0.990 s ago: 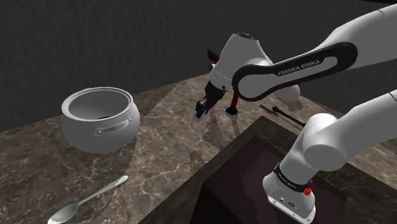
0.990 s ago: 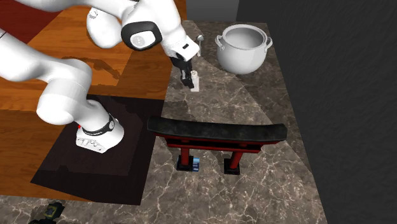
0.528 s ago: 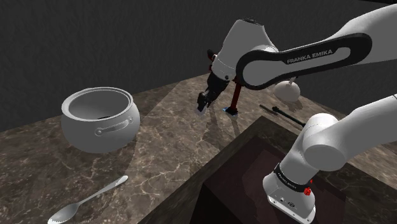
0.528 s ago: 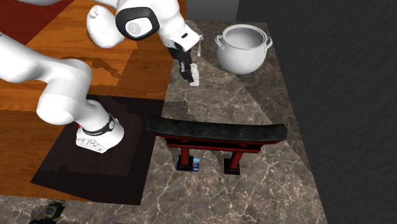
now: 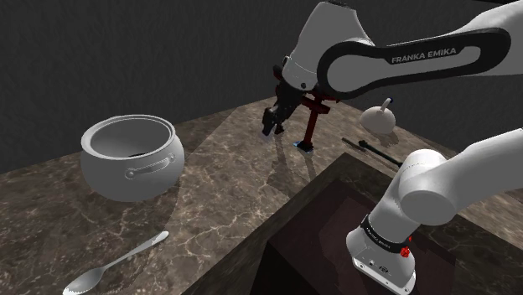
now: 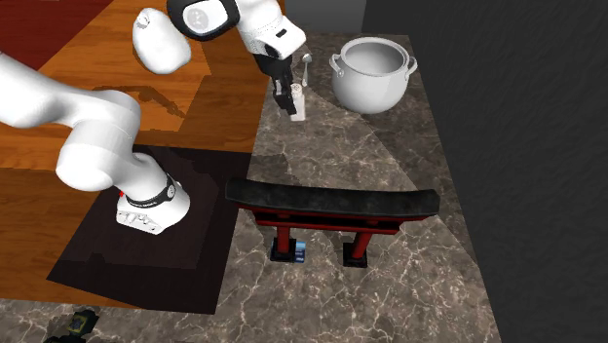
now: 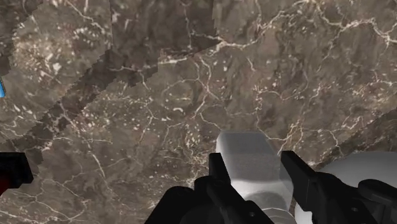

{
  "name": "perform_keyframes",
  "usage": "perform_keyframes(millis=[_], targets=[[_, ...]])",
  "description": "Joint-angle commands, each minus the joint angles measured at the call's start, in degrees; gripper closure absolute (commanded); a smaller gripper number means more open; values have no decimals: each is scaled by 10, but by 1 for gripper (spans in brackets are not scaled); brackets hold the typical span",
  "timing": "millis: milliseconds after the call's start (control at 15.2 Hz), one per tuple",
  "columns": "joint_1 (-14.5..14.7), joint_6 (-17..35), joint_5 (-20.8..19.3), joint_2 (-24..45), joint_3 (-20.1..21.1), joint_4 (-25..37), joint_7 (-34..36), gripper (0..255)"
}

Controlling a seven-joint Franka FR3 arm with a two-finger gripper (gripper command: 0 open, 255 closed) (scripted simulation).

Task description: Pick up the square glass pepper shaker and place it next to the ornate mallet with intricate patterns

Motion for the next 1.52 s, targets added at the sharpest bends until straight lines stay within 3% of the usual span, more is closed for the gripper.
perform_keyframes(millis=[0,726,1452], targets=[[-3,-9,-2,-15,-13,-6,-14,255],[-65,-46,-55,-109,-159,-69,-176,255],[-138,-69,-126,-104,-313,-43,-344,255]])
